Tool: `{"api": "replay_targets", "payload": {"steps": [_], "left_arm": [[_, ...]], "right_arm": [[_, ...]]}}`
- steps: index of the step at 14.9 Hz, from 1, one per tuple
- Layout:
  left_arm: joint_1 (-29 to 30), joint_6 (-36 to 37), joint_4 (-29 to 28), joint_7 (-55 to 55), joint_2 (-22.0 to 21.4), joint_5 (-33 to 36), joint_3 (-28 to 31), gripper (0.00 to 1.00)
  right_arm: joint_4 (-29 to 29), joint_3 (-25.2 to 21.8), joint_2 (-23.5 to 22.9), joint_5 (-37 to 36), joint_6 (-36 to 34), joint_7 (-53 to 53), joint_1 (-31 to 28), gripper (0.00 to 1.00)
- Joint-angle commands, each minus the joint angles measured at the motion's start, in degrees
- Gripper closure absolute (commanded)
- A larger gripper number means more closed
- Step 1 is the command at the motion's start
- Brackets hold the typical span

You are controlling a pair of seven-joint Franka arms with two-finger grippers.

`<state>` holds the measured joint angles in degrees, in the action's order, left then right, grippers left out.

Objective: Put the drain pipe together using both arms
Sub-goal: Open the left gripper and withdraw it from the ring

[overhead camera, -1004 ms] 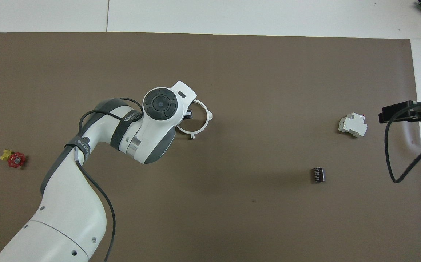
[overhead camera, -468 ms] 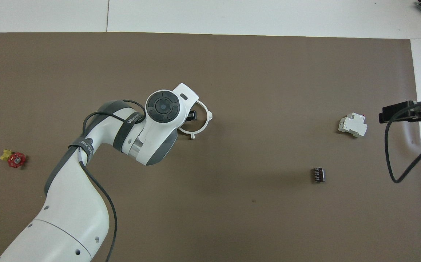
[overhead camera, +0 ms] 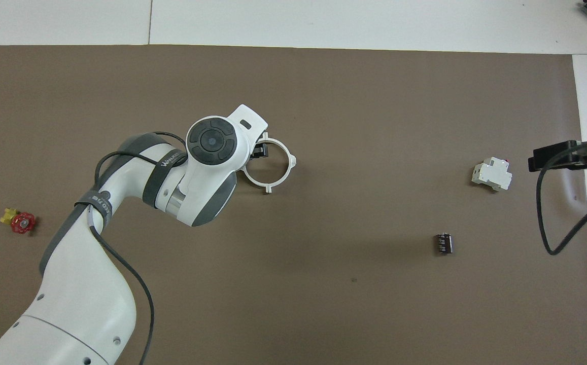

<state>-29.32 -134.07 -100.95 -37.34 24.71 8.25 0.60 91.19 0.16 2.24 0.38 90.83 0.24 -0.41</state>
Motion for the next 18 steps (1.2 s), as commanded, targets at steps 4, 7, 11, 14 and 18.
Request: {"api": "replay_targets", "payload": {"steps": [4,7,11,14,18], "left_arm": [[6.7,1.4,-8.7,7.4,-11.7,0.9,-0.3,0.00],[9.9,6.5,-8.9,12.4,-15.1,0.8,-0.3,0.00],[15.9,12.9,-8.6,27.4,-19.2,-4.9,-0.3,0.00],[20.1,17.4,-8.3,35.7,-22.1,-5.7,-0.3,0.00],[25.8,23.0,-6.6,45.3,-25.7,-8.6,-0.1,0.00]], "right_arm": [[1.1,0.2,1.2,0.4,-0.3,0.6,-0.3,0.00],[1.1,0.2,1.2,0.4,-0.3,0.6,-0.3,0.00],[1.1,0.2,1.2,0.4,-0.2,0.8,-0.3,0.00],[1.3,0.2,1.2,0.4,0.0,0.5,-0.2,0.00],[1.5,0.2,1.2,0.4,0.6,0.8,-0.2,0.00]]}}
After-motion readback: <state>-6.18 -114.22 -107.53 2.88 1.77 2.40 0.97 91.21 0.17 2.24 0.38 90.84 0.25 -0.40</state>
